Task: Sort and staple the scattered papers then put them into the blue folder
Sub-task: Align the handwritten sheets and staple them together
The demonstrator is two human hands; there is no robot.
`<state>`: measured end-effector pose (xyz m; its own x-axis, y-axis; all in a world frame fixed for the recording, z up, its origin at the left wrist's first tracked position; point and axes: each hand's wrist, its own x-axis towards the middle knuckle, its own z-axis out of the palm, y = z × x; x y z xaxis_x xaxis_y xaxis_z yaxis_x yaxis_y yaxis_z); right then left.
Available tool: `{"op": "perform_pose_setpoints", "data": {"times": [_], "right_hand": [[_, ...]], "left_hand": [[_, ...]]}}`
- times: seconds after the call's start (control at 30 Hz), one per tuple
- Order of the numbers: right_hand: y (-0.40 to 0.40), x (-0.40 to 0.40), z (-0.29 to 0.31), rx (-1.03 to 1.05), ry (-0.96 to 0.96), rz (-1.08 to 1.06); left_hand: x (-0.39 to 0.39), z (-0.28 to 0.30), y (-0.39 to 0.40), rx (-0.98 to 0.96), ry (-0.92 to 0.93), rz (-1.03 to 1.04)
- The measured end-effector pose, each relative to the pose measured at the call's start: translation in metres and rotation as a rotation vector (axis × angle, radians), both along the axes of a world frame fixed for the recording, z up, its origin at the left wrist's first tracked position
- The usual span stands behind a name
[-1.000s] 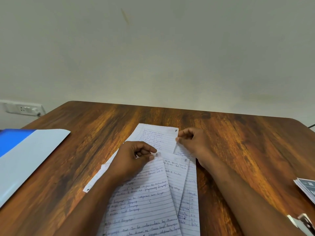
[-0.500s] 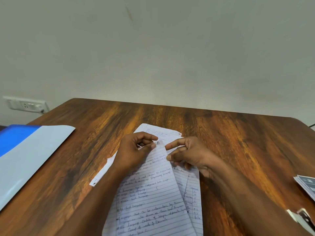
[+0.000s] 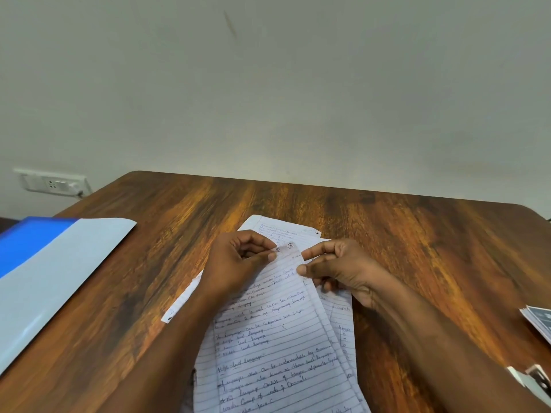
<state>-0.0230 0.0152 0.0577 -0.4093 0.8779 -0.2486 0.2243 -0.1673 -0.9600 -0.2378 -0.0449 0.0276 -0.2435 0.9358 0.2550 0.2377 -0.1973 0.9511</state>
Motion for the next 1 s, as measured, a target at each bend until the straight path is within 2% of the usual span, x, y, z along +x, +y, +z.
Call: {"op": "perform_pose_setpoints", "data": {"times": [0.13,0.27,0.53,0.63,0.77,1.0], "right_hand": [[0.001,-0.001,-0.001,0.002,-0.023,-0.011],[0.000,-0.002,-0.004,0.033,-0.069,-0.015],[-0.001,0.011,0.020,0.025,-0.294,0.342],[0.021,0.043,0.031,0.088,-0.323,0.136],[0.041,0.078,0.028,0.169,-0.474,-0.142],[0.045,0.075,0.018,0.124,-0.477,-0.116]], "left_hand": [[0.001,0.000,0.000,-0.025,-0.025,0.006],[0.001,0.000,0.000,-0.024,0.029,0.002],[0.001,0.001,-0.003,-0.102,0.173,-0.025],[0.000,0.003,-0.003,-0.105,0.210,-0.046],[0.001,0.002,-0.003,-0.122,0.219,-0.063],[0.001,0.000,-0.003,-0.128,0.226,-0.068]]}}
